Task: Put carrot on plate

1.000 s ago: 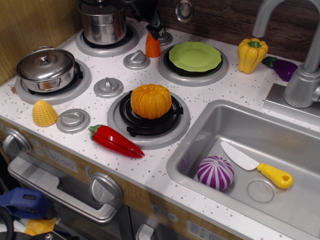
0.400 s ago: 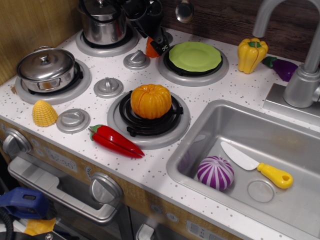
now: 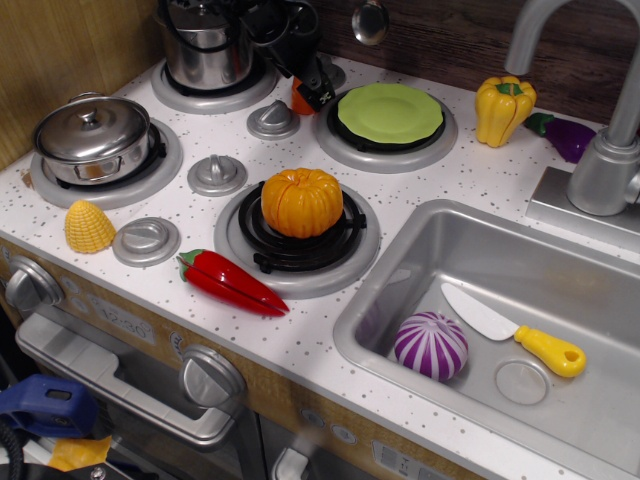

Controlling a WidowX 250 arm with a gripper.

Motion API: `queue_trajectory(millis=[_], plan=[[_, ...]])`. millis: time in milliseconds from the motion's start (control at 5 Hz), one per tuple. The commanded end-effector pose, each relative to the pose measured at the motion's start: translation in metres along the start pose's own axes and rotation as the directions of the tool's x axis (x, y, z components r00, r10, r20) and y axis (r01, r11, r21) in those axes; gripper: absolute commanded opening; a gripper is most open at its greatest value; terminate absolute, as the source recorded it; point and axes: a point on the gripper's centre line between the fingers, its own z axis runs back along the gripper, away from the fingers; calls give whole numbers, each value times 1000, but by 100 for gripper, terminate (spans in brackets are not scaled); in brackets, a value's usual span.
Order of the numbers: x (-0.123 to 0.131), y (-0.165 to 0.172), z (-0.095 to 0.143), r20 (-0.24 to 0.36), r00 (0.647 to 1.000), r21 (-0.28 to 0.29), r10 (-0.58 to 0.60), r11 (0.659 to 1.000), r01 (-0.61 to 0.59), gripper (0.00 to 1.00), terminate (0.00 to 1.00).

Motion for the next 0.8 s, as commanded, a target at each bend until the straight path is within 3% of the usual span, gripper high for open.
queue_trajectory(millis=[0,400,600], plan=[[13,23,15,35,999,38,1,999,-2,0,0],[23,23,40,8,1000,74,-8,997,7,0,0],[35,23,61,-18,1000,104,-16,994,18,100,0]])
